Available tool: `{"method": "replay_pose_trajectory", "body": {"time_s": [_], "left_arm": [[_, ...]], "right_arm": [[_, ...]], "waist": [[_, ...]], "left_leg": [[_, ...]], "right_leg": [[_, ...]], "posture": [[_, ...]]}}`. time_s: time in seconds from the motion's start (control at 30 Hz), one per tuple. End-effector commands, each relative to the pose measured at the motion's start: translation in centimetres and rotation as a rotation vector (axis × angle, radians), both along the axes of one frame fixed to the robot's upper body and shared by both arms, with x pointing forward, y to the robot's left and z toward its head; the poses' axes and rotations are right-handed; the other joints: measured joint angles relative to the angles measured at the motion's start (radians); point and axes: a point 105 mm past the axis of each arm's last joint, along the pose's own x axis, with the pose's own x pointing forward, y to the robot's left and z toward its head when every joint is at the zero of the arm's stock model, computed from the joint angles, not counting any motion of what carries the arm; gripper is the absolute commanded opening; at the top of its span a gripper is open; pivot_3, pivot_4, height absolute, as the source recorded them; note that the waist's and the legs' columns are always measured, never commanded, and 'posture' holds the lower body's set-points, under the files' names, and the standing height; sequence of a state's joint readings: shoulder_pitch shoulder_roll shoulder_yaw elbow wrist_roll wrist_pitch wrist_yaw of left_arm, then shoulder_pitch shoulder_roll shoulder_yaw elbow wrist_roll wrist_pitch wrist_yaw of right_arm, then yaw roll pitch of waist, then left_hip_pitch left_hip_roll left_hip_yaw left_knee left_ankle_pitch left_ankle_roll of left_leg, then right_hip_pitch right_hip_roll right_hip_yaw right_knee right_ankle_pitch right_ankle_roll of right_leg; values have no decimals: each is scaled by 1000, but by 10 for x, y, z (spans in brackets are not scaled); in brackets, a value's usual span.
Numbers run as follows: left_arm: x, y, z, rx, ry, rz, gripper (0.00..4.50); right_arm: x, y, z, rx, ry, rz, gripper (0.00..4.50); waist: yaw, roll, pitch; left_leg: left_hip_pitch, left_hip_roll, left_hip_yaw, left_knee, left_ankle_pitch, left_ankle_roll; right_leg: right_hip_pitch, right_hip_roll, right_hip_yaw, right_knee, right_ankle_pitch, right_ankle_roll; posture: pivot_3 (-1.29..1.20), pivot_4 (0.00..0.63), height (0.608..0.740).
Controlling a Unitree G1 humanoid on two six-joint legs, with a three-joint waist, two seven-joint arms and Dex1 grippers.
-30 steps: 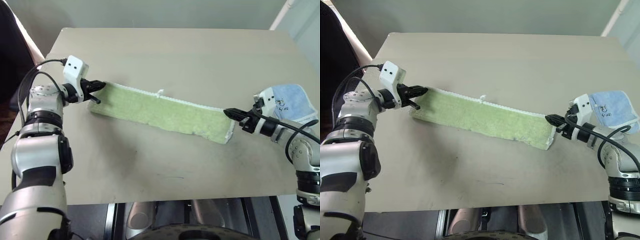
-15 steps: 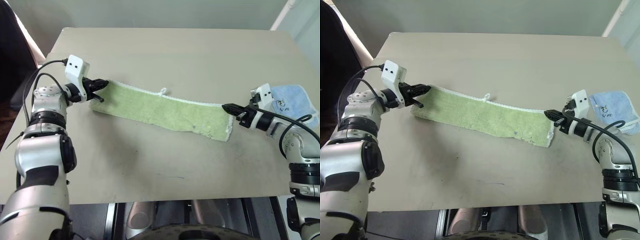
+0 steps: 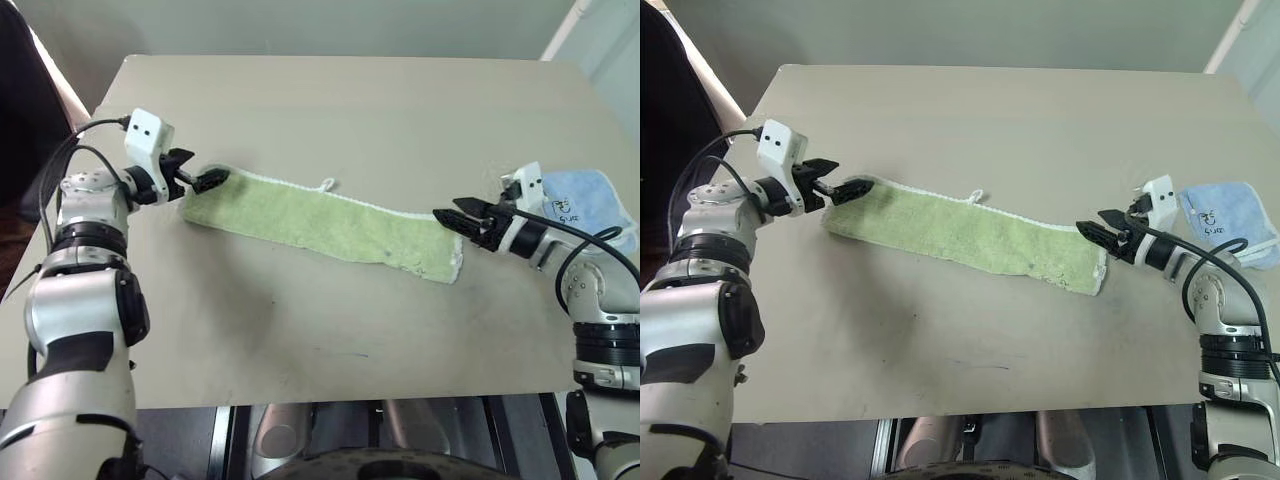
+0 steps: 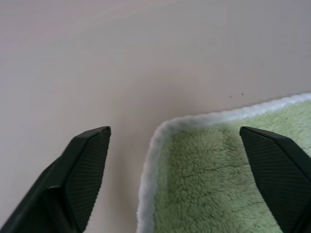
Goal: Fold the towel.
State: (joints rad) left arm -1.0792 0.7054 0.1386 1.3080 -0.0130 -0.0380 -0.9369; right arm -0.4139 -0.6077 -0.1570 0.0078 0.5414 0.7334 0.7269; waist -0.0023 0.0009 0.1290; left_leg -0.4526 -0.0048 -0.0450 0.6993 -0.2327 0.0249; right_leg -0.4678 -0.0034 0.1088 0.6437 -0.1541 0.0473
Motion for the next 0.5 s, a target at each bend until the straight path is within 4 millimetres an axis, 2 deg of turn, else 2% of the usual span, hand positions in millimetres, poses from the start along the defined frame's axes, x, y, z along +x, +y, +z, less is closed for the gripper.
{"method": "replay_pose_trajectory", "body": {"time_s": [0.03, 0.1, 0.17, 0.27, 0.33, 0.4, 0.43, 0.5], "left_arm": [[4, 6, 37, 81, -177, 16, 4500], [7, 7, 50, 113, -267, 45, 4500], [7, 4, 60, 68, -309, 32, 4500], [0, -8, 76, 18, -363, -92, 4500], [-6, -17, 72, -1, -339, -190, 4500], [-9, -22, 69, -16, -327, -242, 4500], [-13, -27, 65, -34, -306, -290, 4500], [-24, -40, 53, -93, -245, -429, 4500]], "right_arm": [[-1, -1, 31, 38, -84, -16, 4462], [-1, -4, 33, 61, -60, -47, 4462], [-4, -4, 36, 103, -28, -55, 4462], [-27, 7, 42, 277, 83, 2, 4462], [-35, 9, 37, 461, 178, -18, 4462], [-40, 10, 36, 541, 217, -33, 4462], [-46, 13, 34, 577, 239, -19, 4462], [-62, 22, 39, 758, 274, 19, 4462]], "waist": [[0, 0, 0], [0, 0, 0], [0, 0, 0], [1, 0, 0], [1, 0, 0], [1, 0, 0], [1, 0, 0], [3, 0, 0]], "left_leg": [[0, 0, 0, 0, 0, 0], [0, 0, 0, 0, 0, 0], [0, 0, 0, 0, 0, 0], [0, -1, 1, 0, 0, 0], [0, -1, 1, -1, 0, 0], [0, -1, 1, 0, 0, 0], [0, -1, 1, 0, 0, 0], [0, -1, 1, 0, -1, 1]], "right_leg": [[0, 0, 0, 0, 0, 0], [0, 0, 0, 0, 0, 0], [0, 0, 0, 0, 0, 0], [0, 0, 0, 0, 0, 0], [0, 1, 0, 0, -1, 0], [0, 2, 0, 0, -2, 0], [0, 2, 0, 0, -2, 0], [0, 0, 0, 0, -2, 1]], "posture": [[0, 150, 728], [0, 150, 728], [0, 150, 728], [0, 150, 728], [0, 150, 728], [0, 150, 728], [0, 150, 728], [0, 150, 728]]}}
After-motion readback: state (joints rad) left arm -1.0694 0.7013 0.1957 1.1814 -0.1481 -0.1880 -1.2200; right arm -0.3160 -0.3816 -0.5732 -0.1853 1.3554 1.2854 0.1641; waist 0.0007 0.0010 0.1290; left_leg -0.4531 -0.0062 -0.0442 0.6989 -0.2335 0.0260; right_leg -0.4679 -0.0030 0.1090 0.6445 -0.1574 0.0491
